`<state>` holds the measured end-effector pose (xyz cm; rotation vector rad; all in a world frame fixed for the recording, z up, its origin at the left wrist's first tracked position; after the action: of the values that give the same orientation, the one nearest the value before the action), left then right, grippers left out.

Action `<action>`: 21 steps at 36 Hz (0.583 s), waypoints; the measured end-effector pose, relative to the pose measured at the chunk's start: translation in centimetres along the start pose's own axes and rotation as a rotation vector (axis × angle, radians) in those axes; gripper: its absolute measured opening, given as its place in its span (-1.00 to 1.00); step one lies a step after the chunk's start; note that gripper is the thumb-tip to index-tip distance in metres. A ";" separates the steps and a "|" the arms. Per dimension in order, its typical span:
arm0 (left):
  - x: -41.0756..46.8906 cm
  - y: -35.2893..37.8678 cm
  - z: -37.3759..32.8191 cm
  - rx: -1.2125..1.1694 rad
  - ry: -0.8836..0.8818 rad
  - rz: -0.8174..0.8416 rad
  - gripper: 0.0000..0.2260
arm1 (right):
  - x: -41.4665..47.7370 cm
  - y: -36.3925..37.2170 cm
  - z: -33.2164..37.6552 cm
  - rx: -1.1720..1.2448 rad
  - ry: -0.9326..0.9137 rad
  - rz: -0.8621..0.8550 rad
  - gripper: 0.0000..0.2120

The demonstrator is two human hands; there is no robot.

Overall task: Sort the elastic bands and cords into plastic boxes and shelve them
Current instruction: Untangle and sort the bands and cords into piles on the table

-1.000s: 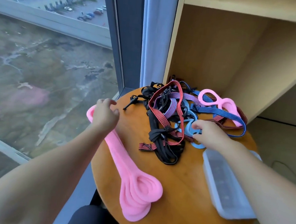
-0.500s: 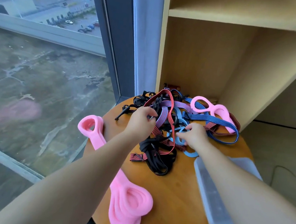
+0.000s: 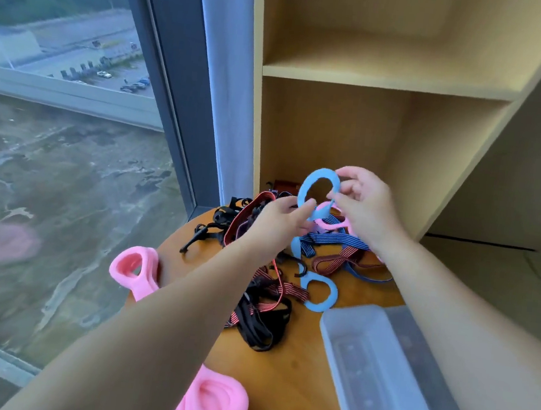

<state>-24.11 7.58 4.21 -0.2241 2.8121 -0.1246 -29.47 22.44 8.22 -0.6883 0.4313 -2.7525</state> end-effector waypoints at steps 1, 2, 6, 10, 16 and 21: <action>-0.1 0.2 -0.8 -0.053 0.018 0.007 -0.75 | 0.1 -0.2 0.5 0.016 -0.018 0.002 -0.71; -0.2 0.2 -1.7 -0.072 0.058 -0.026 -0.80 | 0.3 -0.3 0.9 0.025 -0.032 0.000 -0.71; -0.6 -0.7 -5.9 -0.091 0.261 -0.159 -0.80 | 1.0 -1.4 1.9 0.057 -0.051 -0.061 -0.74; -1.5 -0.8 -10.8 -0.082 0.388 -0.133 -0.78 | 2.8 -2.8 3.9 0.177 -0.079 -0.164 -0.76; -2.2 -0.4 -18.1 -0.170 0.521 -0.099 -0.79 | 6.7 -5.1 8.7 0.338 -0.161 -0.229 -0.80; -2.6 -1.2 -18.3 -0.199 0.529 -0.171 -0.81 | 5.4 -4.6 5.8 0.265 -0.007 -0.172 -0.94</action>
<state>-27.36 7.90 22.49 -0.5502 3.3283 0.0722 -32.02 23.63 16.93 -0.6951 0.0028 -2.8903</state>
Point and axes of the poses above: each hand's wrist, its own x-axis towards the middle knuckle, its own y-axis out of the palm, z = x × y, the point moved 2 cm from there along x, towards the middle knuckle, and after that the axes turned 11 degrees about -y, right-handed, at the moved point
